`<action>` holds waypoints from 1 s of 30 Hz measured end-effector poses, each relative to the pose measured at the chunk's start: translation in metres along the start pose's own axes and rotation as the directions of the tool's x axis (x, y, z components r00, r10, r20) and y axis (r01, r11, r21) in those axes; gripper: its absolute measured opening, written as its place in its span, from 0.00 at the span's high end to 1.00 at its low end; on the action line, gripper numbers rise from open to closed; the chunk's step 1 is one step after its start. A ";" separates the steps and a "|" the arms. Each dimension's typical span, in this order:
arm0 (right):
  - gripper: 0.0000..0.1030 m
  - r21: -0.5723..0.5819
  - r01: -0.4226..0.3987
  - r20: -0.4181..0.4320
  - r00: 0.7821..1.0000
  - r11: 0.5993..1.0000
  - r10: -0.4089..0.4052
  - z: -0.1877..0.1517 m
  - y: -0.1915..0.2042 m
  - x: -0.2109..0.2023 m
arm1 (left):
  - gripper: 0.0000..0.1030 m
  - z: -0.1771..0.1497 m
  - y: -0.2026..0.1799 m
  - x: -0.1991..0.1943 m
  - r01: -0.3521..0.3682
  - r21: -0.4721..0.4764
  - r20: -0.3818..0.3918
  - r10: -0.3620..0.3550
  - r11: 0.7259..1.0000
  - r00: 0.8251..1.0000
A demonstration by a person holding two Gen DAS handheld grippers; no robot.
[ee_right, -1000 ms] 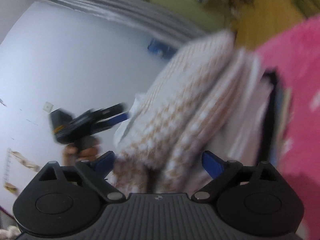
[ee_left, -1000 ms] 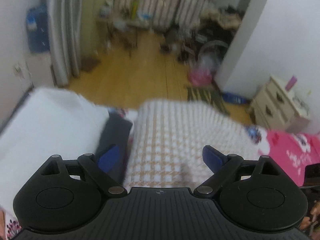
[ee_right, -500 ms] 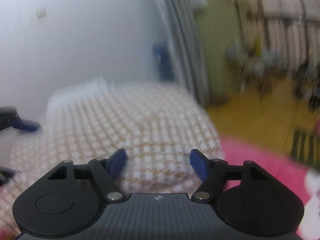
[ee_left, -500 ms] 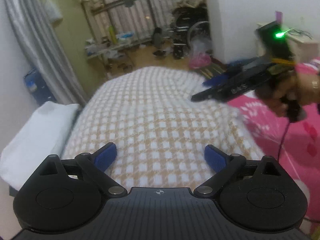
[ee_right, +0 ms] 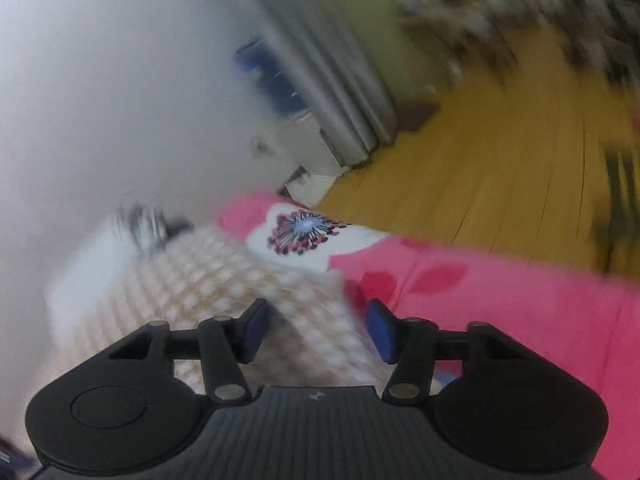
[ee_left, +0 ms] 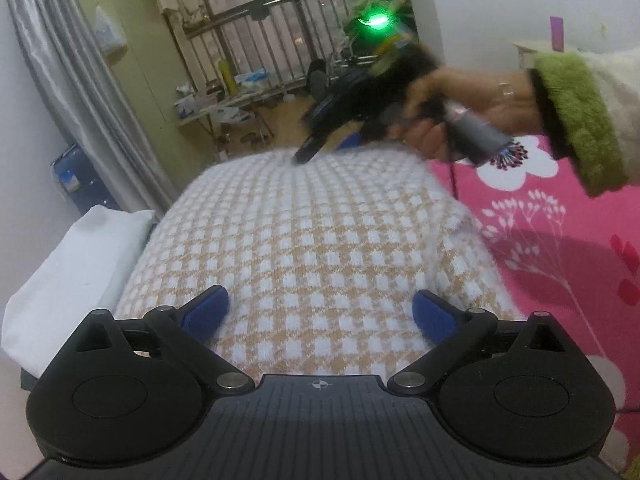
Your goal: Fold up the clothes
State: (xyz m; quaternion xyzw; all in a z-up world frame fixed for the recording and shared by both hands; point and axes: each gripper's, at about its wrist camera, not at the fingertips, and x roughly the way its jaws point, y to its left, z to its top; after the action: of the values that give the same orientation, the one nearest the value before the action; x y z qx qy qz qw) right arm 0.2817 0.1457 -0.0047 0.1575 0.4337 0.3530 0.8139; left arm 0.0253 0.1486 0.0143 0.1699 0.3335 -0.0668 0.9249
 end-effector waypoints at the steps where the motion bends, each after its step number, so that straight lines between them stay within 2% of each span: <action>1: 0.46 -0.035 -0.028 0.032 0.999 0.999 0.029 -0.005 -0.001 -0.024 | 0.04 0.000 -0.001 -0.004 -0.001 0.003 0.004 0.001 1.000 1.000; 4: 0.46 -0.173 -0.112 0.092 0.987 0.978 0.130 -0.018 0.004 -0.088 | 0.06 0.005 -0.013 -0.019 -0.057 0.074 0.075 0.052 0.996 0.996; 5: 0.46 -0.237 -0.141 0.092 0.982 0.961 0.167 -0.023 0.010 -0.105 | 0.06 0.007 -0.019 -0.024 -0.081 0.105 0.113 0.069 0.991 0.991; 6: 0.46 -0.313 -0.161 0.079 0.978 0.936 0.195 -0.035 0.018 -0.120 | 0.06 0.008 -0.026 -0.025 -0.074 0.108 0.130 0.059 0.991 0.990; 7: 0.46 -0.367 -0.159 0.054 0.980 0.917 0.192 -0.039 0.032 -0.113 | 0.06 0.010 -0.033 -0.027 -0.066 0.112 0.146 0.050 0.992 0.988; 9: 0.47 -0.474 -0.069 -0.032 0.998 0.878 0.061 -0.065 0.044 -0.093 | 0.08 0.011 -0.047 -0.010 -0.075 0.118 0.086 0.065 0.990 0.994; 11: 0.45 -0.558 0.049 -0.071 0.992 0.828 -0.107 -0.090 0.050 -0.074 | 0.09 0.011 -0.059 0.000 -0.087 0.107 0.043 0.083 0.990 0.996; 12: 0.45 -0.540 0.065 -0.077 0.989 0.839 -0.126 -0.093 0.048 -0.080 | 0.11 0.010 -0.063 0.001 -0.094 0.094 0.031 0.092 0.991 0.995; 14: 0.45 -0.510 0.108 -0.100 0.978 0.853 -0.184 -0.090 0.050 -0.095 | 0.12 0.014 -0.064 -0.017 -0.087 0.043 0.042 0.085 0.995 0.995; 16: 0.44 -0.535 0.160 -0.086 0.966 0.829 -0.243 -0.084 0.058 -0.128 | 0.08 0.014 -0.063 -0.043 -0.069 -0.039 0.077 0.072 0.997 0.994; 19: 0.35 -0.573 0.204 -0.089 0.947 0.793 -0.308 -0.095 0.075 -0.187 | 0.06 0.014 -0.064 -0.081 -0.033 -0.151 0.109 0.049 0.988 0.993; 21: 0.24 -0.583 0.219 -0.094 0.938 0.782 -0.333 -0.112 0.087 -0.227 | 0.06 0.015 -0.068 -0.104 -0.008 -0.215 0.125 0.036 0.977 0.991; 23: 0.15 -0.593 0.195 -0.097 0.946 0.781 -0.310 -0.132 0.099 -0.260 | 0.05 0.019 -0.071 -0.125 0.060 -0.289 0.151 -0.016 0.955 0.988; 25: 0.08 -0.611 0.205 -0.056 0.952 0.764 -0.301 -0.152 0.118 -0.279 | 0.02 0.024 -0.073 -0.145 0.127 -0.368 0.188 -0.060 0.921 0.980; 27: 0.04 -0.611 0.215 -0.027 0.956 0.762 -0.292 -0.166 0.136 -0.295 | 0.01 0.027 -0.077 -0.162 0.146 -0.435 0.216 -0.054 0.889 0.975; 30: 0.01 -0.594 0.221 -0.003 0.961 0.774 -0.277 -0.180 0.158 -0.315 | 0.00 0.031 -0.085 -0.182 0.096 -0.492 0.211 0.011 0.865 0.977</action>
State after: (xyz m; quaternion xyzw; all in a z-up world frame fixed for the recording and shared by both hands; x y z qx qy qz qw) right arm -0.0528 0.0235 0.1686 -0.1770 0.3564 0.3656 0.8414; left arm -0.1163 0.0603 0.1307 -0.0902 0.2450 -0.0161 0.9652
